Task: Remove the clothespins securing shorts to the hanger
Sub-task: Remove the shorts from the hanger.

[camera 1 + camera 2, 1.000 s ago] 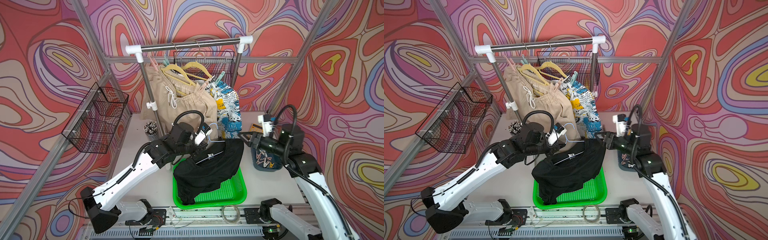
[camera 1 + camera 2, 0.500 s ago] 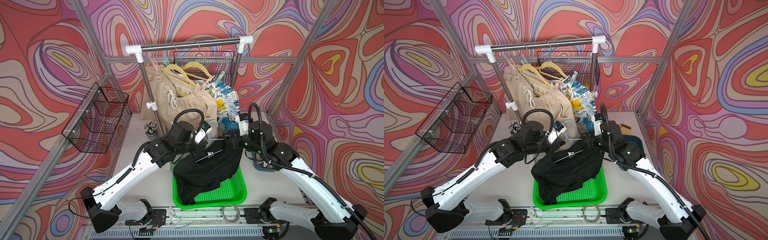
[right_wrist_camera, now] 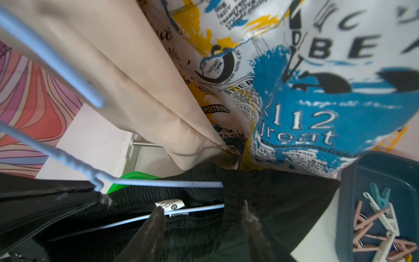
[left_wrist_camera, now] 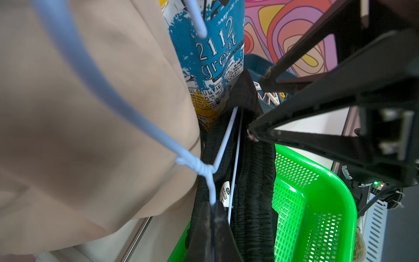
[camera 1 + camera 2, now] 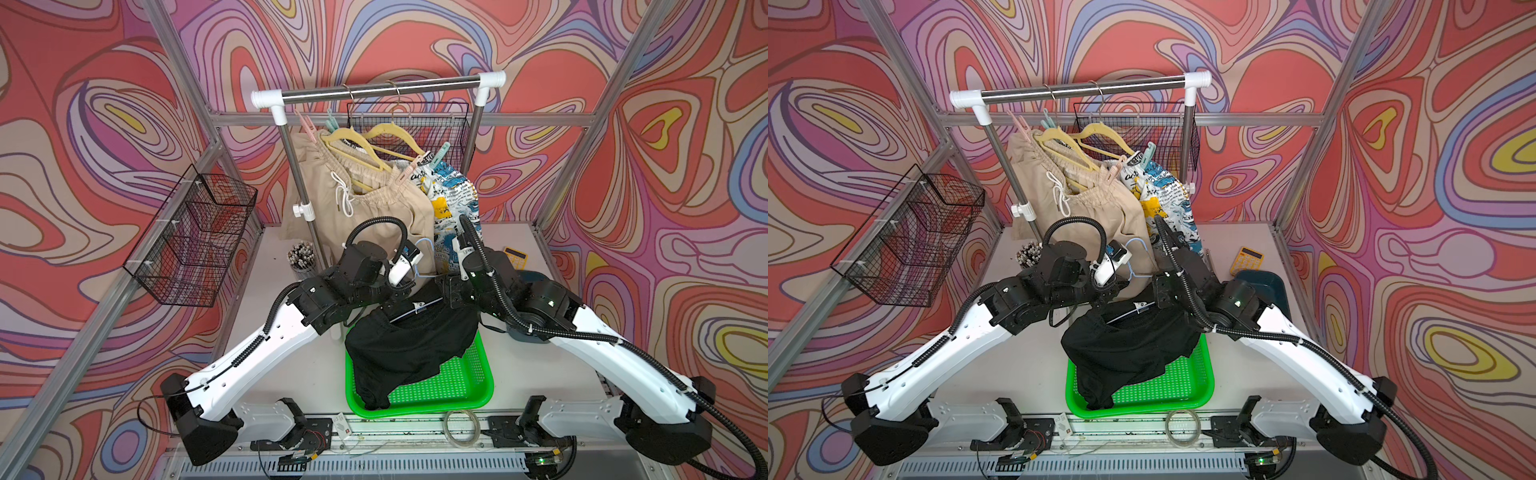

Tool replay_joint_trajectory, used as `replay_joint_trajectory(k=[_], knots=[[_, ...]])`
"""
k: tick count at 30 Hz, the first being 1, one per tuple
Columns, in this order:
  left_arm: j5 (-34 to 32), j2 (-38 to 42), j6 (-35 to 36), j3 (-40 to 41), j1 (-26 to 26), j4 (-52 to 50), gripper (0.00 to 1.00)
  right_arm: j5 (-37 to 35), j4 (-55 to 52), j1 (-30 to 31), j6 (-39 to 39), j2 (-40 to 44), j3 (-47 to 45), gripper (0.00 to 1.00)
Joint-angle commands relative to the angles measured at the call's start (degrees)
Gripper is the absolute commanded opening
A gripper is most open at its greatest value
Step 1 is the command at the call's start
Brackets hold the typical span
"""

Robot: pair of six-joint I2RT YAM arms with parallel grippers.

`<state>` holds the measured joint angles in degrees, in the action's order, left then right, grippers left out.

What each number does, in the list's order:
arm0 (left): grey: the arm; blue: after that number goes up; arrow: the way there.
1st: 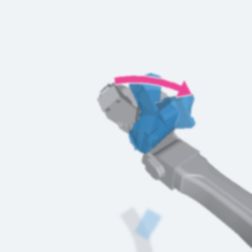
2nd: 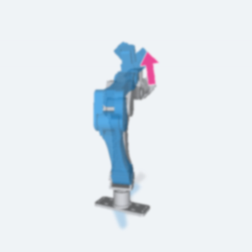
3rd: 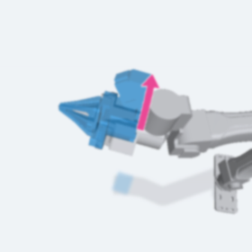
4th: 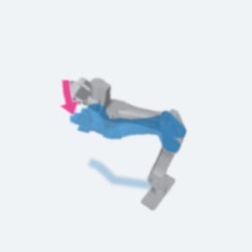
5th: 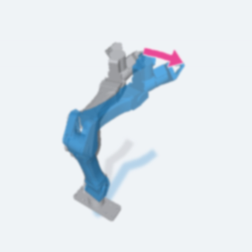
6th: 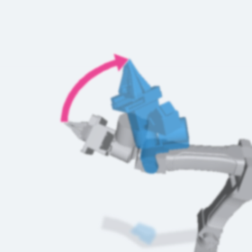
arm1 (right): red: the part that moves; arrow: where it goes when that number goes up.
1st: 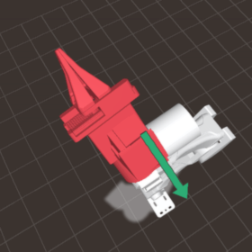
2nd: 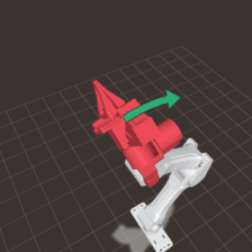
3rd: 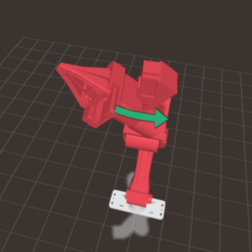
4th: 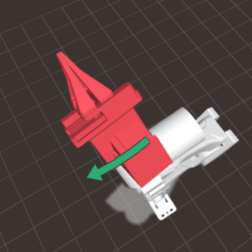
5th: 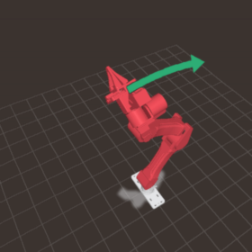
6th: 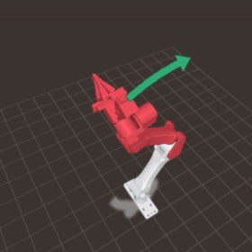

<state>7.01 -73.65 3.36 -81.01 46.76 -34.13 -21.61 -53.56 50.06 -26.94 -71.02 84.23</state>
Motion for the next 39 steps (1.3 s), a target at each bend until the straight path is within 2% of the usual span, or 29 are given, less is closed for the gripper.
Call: replay_joint_trajectory(k=[1,9,22,29,34,39], knots=[[0.14,0.69,-0.11,-2.48,-0.5,2.39,0.0,-5.02,-5.11,0.75,-2.84,-1.14,0.88,0.56],[1.51,1.3,-0.37,-2.49,-0.52,2.48,0.0,-9.06,-5.48,0.88,-3.82,-1.74,0.58,0.49],[4.49,3.57,-1.44,-1.35,-0.5,3.61,0.0,-9.92,-4.64,0.91,-4.83,-4.6,0.4,0.42],[6.48,5.11,-1.8,-0.22,-0.52,4.07,0.0,-13.74,-6.91,0.87,-6.6,-5.59,1.21,0.27],[5.87,5.79,-1.48,0.49,-0.53,4.09,0.0,-15.24,-7.85,0.81,-7.23,-4.1,1.1,0.04],[6.61,5.86,-1.55,0.57,-0.46,4.37,0.0,-16.98,-9.63,0.8,-7.88,-3.01,1.07,0.0]])
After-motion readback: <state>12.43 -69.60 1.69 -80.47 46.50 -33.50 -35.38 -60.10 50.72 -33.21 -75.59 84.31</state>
